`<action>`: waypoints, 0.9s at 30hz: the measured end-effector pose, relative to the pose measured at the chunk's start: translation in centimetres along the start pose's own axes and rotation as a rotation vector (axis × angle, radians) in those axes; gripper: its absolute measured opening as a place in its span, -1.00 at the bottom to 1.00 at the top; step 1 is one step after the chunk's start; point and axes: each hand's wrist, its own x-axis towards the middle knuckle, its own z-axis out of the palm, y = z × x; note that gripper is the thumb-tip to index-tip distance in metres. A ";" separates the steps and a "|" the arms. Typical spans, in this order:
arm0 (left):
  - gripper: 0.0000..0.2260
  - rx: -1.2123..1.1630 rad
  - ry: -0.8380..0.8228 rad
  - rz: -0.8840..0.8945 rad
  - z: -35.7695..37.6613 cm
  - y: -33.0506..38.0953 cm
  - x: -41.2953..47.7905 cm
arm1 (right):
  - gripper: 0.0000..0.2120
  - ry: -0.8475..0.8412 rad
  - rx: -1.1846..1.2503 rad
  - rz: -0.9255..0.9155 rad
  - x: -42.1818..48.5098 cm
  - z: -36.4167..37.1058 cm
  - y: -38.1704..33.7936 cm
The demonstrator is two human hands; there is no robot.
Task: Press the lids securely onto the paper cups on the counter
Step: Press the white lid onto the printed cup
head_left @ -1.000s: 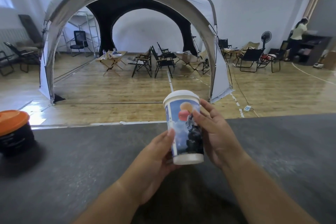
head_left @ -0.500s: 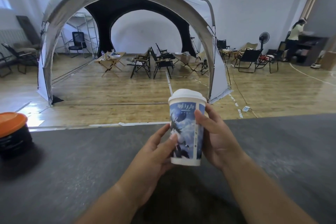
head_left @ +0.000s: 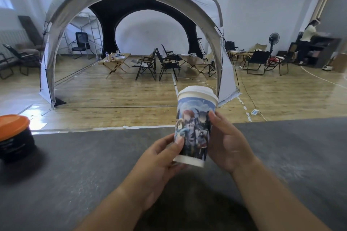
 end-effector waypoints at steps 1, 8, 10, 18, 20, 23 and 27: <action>-0.57 -0.027 -0.005 -0.011 0.0 0.0 0.0 | -0.22 -0.033 0.007 0.023 0.0 -0.2 0.0; -0.50 0.122 0.056 0.050 -0.4 -0.1 0.0 | -0.13 -0.104 -0.091 0.026 0.3 -0.4 0.1; -0.48 0.145 0.014 0.044 -0.4 -0.1 0.0 | -0.15 -0.048 -0.112 0.019 0.3 -0.4 0.1; -0.42 0.322 -0.017 0.073 -1.4 0.8 0.1 | -0.37 -0.186 -0.120 0.027 0.1 0.3 -0.2; -0.44 0.357 0.048 0.109 -1.8 1.5 -0.3 | -0.42 -0.091 -0.169 0.005 0.0 0.9 0.3; -0.48 0.440 0.232 0.241 -3.1 2.7 -1.7 | -0.32 0.037 -0.272 0.135 -0.3 2.8 2.5; -0.40 0.528 0.453 0.321 -6.9 3.1 -5.1 | -0.29 -0.019 -0.104 0.477 -1.3 8.2 6.6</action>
